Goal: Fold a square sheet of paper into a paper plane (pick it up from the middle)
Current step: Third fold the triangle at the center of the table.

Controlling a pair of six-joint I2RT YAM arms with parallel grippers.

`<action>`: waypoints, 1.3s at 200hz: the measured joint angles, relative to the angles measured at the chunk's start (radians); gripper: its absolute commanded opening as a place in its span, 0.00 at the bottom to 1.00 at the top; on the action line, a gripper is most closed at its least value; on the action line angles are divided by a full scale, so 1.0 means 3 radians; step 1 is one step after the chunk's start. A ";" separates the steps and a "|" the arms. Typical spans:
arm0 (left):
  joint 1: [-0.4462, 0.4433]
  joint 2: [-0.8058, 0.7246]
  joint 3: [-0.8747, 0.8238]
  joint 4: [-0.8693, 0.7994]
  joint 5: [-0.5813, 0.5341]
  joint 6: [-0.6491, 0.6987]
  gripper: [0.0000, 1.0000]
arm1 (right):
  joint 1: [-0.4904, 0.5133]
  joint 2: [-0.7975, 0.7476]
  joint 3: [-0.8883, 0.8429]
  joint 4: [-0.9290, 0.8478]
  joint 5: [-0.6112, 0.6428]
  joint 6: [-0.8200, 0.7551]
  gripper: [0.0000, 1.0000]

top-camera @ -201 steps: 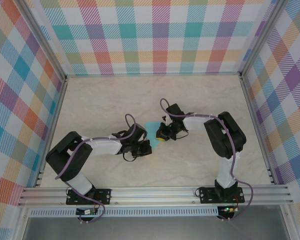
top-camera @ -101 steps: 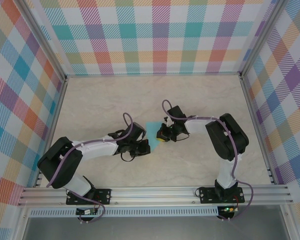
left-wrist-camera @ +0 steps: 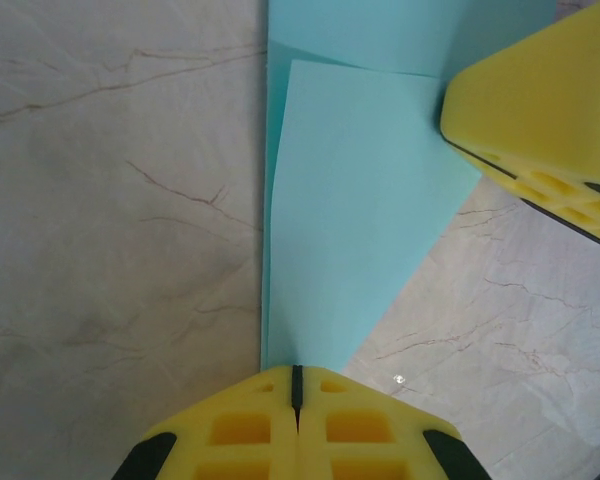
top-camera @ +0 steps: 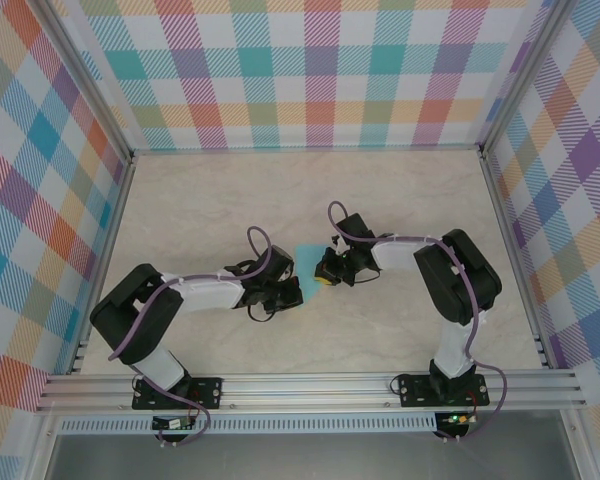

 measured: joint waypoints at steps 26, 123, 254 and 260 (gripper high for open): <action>-0.0006 0.0024 0.0001 0.0006 0.0001 -0.0009 0.00 | 0.0000 -0.0028 0.0000 -0.0031 0.0023 -0.0055 0.00; -0.0018 0.0027 0.0001 0.0001 -0.0033 -0.0008 0.00 | 0.0317 -0.0224 -0.0088 -0.0079 0.0004 -0.0453 0.00; -0.0020 0.0025 0.0004 -0.0014 -0.0037 0.0008 0.00 | 0.0408 -0.0128 -0.0150 -0.0048 -0.0085 -0.0462 0.00; -0.0020 0.0025 0.0013 -0.0032 -0.0039 0.0009 0.00 | 0.0409 -0.0127 -0.0140 -0.0065 -0.0076 -0.0467 0.00</action>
